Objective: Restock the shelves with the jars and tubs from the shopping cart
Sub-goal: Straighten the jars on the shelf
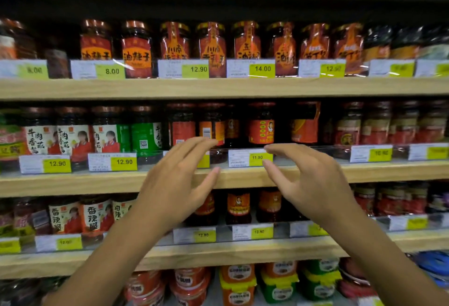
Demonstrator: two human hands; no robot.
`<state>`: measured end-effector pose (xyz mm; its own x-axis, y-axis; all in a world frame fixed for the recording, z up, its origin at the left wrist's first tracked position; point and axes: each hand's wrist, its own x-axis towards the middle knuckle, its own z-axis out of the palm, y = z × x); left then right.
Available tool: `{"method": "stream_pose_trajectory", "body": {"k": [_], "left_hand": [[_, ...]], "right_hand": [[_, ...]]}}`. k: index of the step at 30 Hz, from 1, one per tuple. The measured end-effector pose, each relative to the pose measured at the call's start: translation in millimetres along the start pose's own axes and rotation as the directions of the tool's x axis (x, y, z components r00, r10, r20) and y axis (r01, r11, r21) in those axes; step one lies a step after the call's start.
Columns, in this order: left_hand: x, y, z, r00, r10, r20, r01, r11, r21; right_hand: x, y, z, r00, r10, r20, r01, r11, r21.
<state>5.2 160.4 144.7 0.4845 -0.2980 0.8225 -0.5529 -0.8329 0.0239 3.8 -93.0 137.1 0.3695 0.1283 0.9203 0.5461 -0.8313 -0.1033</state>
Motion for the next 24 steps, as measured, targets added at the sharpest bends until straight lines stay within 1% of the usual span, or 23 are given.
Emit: {"method": "stream_pose_trajectory", "body": {"k": [3,7,10,12,15,18,21,24], "left_hand": [[16,1,7,0.999,-0.004,0.048,0.002,0.999,0.055],[25,4,14,0.998,0.022,0.064,-0.027,0.996,0.080],[37,15,22,0.995,0.036,0.093,-0.041,0.998,0.052],[48,25,31,0.992,0.023,0.126,-0.026,0.999,0.020],[67,40,43,0.987,-0.074,0.145,0.067,0.997,0.047],[84,51,52,0.974,-0.196,0.112,0.187,0.979,0.082],[98,57,60,0.954,-0.283,0.103,0.275,0.958,0.086],[109,58,71,0.925,-0.352,0.145,0.342,0.935,0.092]], "right_hand": [[16,10,-1,0.998,0.046,0.053,-0.044,0.998,-0.044],[27,26,-5,0.985,0.140,0.102,-0.125,0.982,-0.139],[33,41,-7,0.973,0.196,0.124,-0.172,0.969,-0.177],[37,55,-11,0.969,0.226,0.096,-0.201,0.955,-0.220],[44,74,-22,0.952,0.302,0.042,-0.284,0.928,-0.240],[50,92,-28,0.920,0.391,0.024,-0.374,0.895,-0.245],[58,104,-26,0.889,0.454,0.064,-0.420,0.862,-0.283],[66,106,-21,0.851,0.508,0.131,-0.452,0.836,-0.311]]}}
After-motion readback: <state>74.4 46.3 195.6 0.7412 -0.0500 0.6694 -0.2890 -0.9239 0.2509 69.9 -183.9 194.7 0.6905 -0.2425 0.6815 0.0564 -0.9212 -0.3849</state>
